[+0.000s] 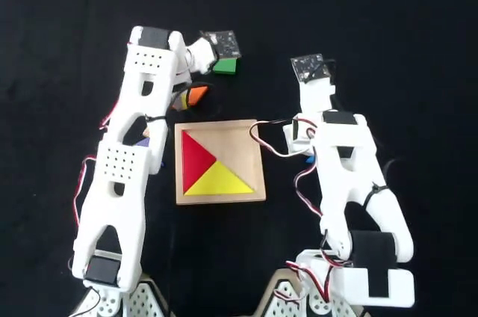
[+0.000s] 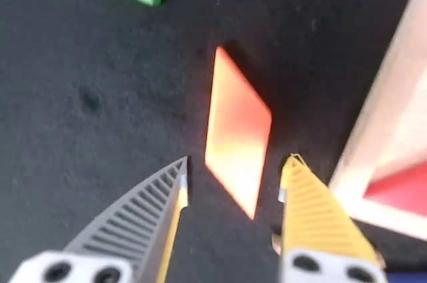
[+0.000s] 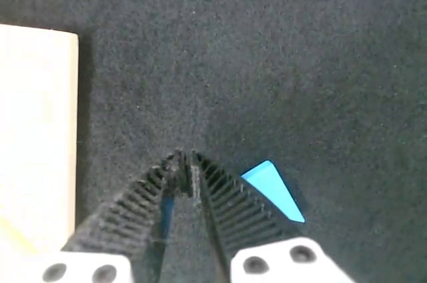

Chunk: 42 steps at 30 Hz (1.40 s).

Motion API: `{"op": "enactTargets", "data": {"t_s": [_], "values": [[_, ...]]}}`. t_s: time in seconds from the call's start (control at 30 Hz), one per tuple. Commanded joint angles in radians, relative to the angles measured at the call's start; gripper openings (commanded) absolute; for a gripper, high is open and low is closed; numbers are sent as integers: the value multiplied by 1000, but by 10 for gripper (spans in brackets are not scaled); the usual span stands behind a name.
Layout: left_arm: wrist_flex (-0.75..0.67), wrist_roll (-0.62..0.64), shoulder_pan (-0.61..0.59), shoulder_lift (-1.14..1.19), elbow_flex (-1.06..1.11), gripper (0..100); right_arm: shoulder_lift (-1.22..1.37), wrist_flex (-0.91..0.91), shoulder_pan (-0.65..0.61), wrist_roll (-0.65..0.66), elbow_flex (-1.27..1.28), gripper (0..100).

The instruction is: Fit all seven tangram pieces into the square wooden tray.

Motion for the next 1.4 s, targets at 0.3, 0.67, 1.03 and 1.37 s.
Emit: {"op": "enactTargets", "data": {"t_s": [0.3,0.67,1.03,1.37], "values": [[-8,-18,16,178,-248,221,-41,-15,-17,9,-7,13],[129,-129,18,212,-255,23,-39,-38,-17,9,-2,13],[135,-23,33,181,-395,29,-39,-43,-11,9,-2,13],[141,34,90,-181,-259,29,-44,-54,61,9,-12,13]]}}
